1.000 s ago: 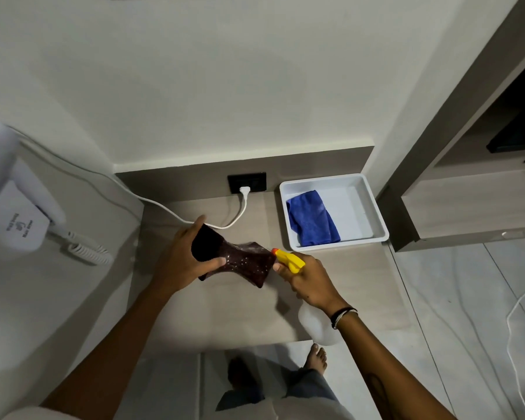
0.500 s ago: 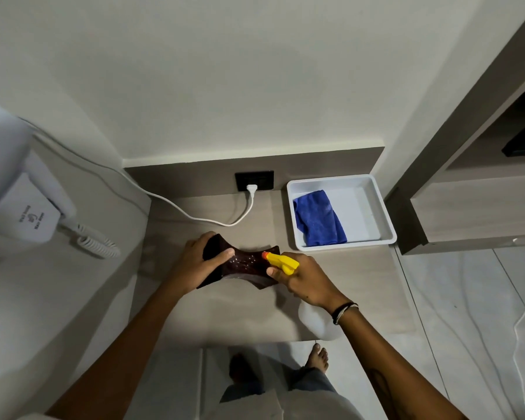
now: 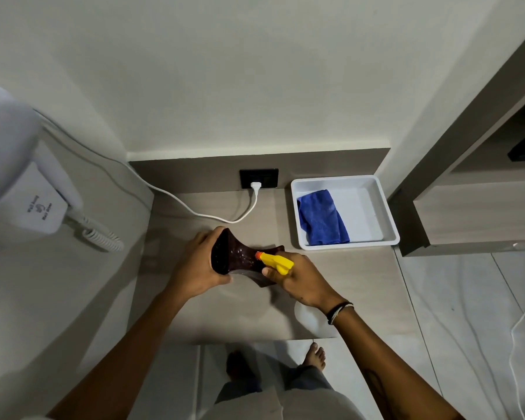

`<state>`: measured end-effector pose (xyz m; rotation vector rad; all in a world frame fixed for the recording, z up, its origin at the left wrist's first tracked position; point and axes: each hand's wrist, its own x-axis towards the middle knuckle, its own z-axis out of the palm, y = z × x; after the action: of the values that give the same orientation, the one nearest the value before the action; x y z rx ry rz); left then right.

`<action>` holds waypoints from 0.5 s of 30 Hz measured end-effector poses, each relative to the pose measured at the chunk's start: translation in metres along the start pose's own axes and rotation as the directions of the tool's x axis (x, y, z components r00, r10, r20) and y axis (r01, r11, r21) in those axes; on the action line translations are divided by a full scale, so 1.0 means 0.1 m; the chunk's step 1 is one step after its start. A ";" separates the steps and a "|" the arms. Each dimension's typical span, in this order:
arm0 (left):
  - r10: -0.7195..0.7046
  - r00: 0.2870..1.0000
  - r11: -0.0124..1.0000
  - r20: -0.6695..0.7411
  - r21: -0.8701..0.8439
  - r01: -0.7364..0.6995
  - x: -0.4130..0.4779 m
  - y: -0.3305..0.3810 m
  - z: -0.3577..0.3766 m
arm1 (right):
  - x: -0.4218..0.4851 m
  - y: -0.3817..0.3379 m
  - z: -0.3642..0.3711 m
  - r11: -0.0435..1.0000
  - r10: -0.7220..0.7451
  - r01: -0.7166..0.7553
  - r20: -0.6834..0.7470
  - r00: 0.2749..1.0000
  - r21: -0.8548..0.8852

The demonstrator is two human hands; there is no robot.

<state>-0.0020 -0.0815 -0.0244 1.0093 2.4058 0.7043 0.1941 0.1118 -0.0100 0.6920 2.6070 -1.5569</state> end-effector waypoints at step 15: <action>-0.129 0.990 0.992 -0.057 -0.009 0.129 0.05 0.07 -0.13 | -0.12 0.33 -0.09 0.982 0.154 -0.165 -0.120 0.981 -0.092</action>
<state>-0.0092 -0.0770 -0.0112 0.8334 2.4912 0.7015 0.2194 0.1280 -0.0297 0.9804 2.6103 -1.3684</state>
